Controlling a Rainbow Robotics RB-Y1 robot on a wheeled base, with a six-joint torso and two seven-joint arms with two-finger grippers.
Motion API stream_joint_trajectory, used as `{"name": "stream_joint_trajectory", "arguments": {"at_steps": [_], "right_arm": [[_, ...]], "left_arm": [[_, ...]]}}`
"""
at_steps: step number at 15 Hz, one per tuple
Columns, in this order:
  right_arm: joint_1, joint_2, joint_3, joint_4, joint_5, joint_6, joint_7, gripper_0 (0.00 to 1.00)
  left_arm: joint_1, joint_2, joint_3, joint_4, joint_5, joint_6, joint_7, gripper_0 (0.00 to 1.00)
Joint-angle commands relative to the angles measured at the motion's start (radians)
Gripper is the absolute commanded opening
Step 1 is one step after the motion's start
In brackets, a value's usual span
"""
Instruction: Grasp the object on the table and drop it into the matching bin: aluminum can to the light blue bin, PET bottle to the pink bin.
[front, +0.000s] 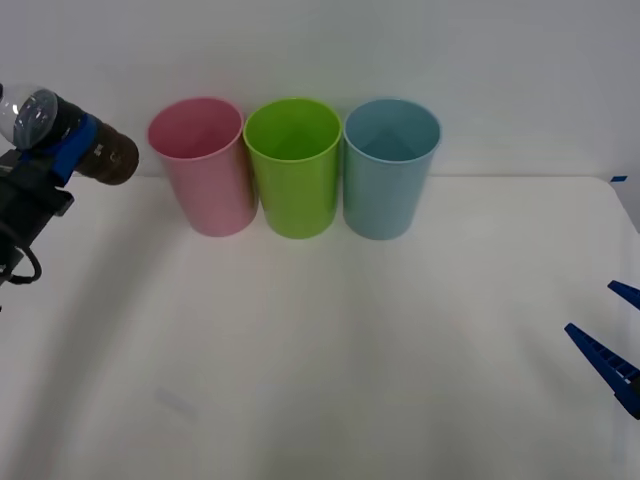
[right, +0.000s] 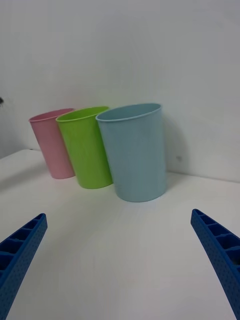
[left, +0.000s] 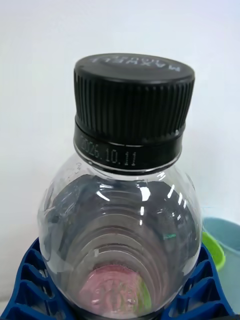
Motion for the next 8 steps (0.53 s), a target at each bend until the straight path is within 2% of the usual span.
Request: {"name": "stream_joint_trajectory", "arguments": {"at_steps": [1,8], "right_arm": [[0.000,0.000,0.000,0.000,0.000,0.000,0.000,1.00],[0.000,0.000,0.000,0.000,0.000,0.000,0.000,1.00]], "left_arm": [[-0.094,0.065,-0.064,0.049,0.032,0.099,0.000,0.00],[-0.354,0.080,-0.189,0.311,-0.040,0.107,-0.022,0.00]]}}
